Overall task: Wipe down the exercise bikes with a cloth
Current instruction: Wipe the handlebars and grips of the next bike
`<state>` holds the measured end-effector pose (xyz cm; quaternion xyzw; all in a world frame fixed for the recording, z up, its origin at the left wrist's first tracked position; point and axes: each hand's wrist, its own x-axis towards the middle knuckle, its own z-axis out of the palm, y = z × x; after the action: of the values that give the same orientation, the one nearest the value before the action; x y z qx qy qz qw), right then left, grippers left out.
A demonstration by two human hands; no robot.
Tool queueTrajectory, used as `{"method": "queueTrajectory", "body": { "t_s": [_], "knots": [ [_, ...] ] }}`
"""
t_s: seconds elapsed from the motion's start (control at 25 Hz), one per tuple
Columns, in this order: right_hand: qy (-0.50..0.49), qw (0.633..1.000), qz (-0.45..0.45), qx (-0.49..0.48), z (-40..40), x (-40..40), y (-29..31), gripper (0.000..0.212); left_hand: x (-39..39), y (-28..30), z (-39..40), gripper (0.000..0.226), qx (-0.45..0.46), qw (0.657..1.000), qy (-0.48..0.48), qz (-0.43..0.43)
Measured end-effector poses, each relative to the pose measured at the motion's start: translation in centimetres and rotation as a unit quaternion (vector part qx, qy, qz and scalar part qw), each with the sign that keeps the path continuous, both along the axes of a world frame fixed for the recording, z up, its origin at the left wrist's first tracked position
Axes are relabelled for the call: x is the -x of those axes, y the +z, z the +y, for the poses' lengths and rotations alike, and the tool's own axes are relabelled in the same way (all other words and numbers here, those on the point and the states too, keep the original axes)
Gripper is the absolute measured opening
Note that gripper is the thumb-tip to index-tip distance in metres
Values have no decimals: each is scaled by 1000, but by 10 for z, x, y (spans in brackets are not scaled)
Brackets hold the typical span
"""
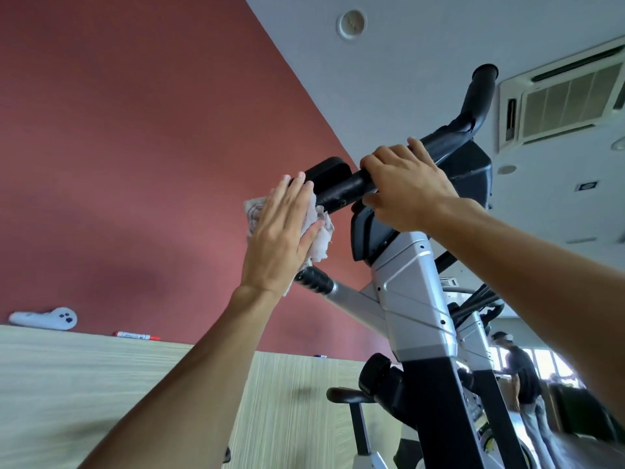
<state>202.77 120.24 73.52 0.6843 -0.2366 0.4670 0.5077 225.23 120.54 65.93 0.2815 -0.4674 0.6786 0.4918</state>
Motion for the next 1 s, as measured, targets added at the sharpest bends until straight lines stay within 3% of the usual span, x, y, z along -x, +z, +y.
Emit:
{"method": "queueTrajectory", "body": {
  "t_s": [0.2, 0.36, 0.56, 0.8, 0.88, 1.0],
  "knots": [
    [55, 998, 21, 5, -6, 1, 14, 35, 0, 11, 42, 41, -83, 986, -127, 64],
    [98, 994, 49, -29, -6, 9, 23, 37, 10, 43, 74, 35, -230, 952, -164, 122],
    [135, 979, 106, -107, 1, 19, 51, 31, 26, 72, 97, 31, -374, 873, -229, 214],
    [118, 920, 262, -267, 12, 50, 85, 63, 47, 145, 113, 25, -518, 781, -231, 260],
    [155, 912, 258, -279, 20, 68, 100, 55, 57, 171, 108, 25, -542, 768, -235, 249],
    [161, 943, 187, -223, 31, 100, 136, 33, 75, 207, 88, 23, -593, 722, -292, 203]
  ]
}}
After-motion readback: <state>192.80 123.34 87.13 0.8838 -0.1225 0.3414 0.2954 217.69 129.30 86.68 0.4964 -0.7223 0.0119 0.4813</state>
